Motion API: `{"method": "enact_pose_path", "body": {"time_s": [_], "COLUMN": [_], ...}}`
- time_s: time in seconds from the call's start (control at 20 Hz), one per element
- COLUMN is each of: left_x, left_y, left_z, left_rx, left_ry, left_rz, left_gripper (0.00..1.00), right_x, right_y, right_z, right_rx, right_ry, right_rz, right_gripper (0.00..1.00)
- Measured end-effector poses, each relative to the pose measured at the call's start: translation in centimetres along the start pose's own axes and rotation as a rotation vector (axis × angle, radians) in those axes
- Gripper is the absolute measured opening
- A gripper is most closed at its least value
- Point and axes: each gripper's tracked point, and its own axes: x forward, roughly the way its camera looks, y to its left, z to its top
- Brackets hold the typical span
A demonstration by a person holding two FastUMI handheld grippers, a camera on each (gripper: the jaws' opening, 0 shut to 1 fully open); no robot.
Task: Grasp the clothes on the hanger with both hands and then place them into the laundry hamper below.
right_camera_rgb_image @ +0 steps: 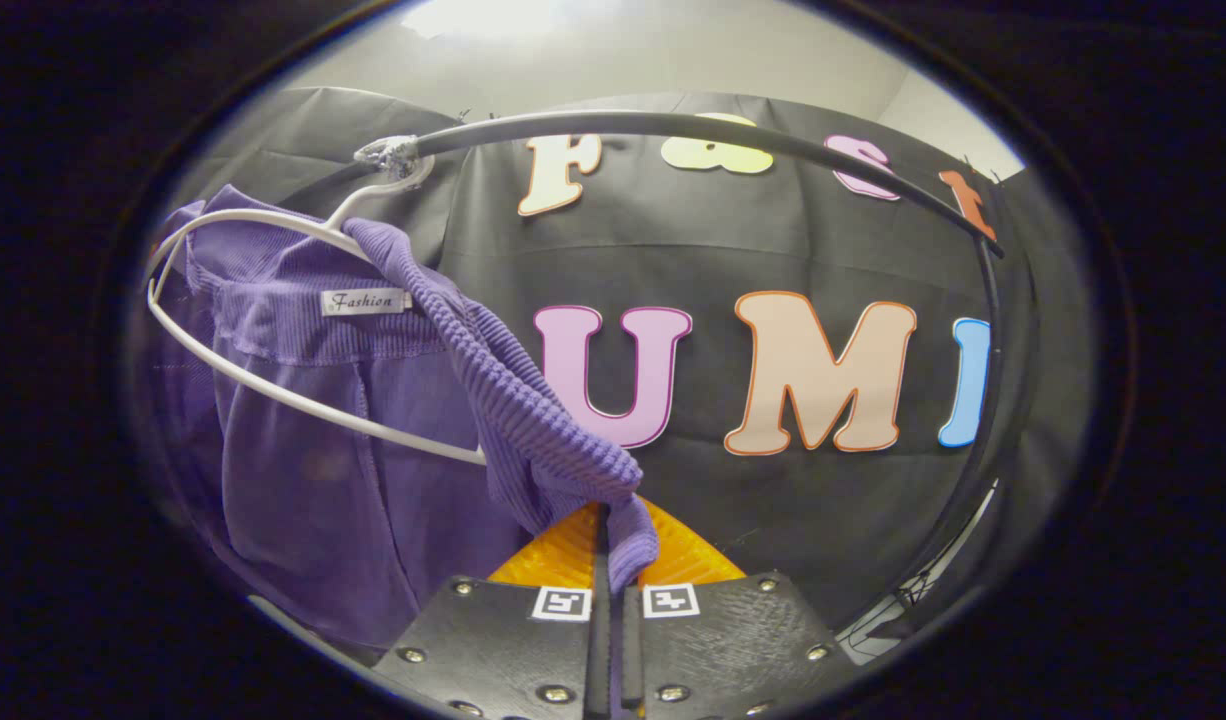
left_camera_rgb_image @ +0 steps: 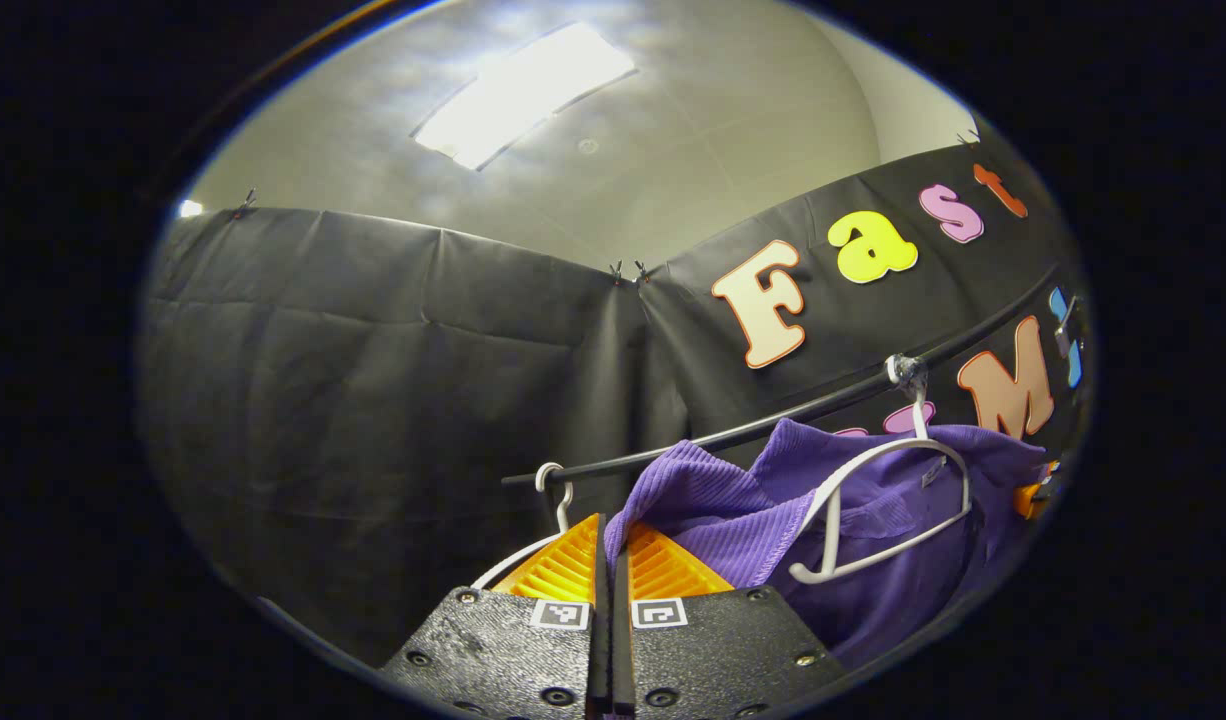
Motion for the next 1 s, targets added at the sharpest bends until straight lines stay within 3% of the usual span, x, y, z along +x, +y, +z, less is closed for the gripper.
{"method": "enact_pose_path", "body": {"time_s": [0.55, 1.0], "left_x": [0.4, -0.8], "left_y": [0.3, -1.0], "left_z": [-2.5, -6.3], "left_rx": [0.073, 0.103], "left_ry": [0.010, 0.069], "left_rz": [0.022, 0.010], "left_gripper": [0.00, 0.00], "right_x": [0.3, 1.1], "right_y": [-0.7, -3.4], "right_z": [0.3, 2.6], "right_rx": [0.008, 0.040], "right_ry": [-0.005, -0.041], "right_rz": [-0.010, -0.067], "right_gripper": [0.05, 0.05]}}
